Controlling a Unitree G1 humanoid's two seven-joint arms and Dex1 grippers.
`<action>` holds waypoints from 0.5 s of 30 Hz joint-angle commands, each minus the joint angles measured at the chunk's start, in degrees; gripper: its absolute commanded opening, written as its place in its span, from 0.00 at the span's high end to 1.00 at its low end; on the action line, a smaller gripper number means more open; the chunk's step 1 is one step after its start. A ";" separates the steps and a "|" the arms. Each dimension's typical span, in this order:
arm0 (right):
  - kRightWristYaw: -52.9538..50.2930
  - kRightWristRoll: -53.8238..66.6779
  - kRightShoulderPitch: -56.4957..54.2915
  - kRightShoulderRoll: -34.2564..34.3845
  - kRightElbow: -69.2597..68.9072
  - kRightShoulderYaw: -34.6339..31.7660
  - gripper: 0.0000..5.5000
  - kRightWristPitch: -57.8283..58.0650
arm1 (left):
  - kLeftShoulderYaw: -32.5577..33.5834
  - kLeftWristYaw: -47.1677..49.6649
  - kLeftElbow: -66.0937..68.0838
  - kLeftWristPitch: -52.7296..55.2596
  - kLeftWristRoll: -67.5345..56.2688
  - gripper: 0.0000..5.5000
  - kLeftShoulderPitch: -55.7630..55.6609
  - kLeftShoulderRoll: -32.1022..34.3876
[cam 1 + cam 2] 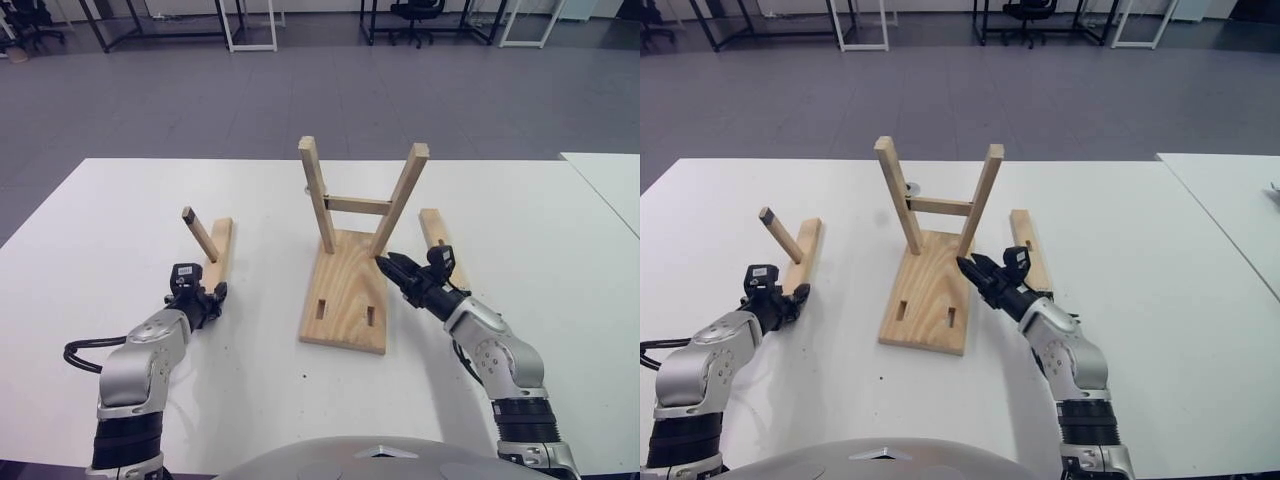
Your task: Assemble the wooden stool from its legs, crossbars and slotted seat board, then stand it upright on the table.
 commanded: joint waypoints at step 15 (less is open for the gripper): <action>-29.77 41.17 -45.40 4.45 -3.16 -10.85 0.32 15.77 | 8.16 -12.57 -21.12 -7.15 -17.29 0.63 -25.38 14.94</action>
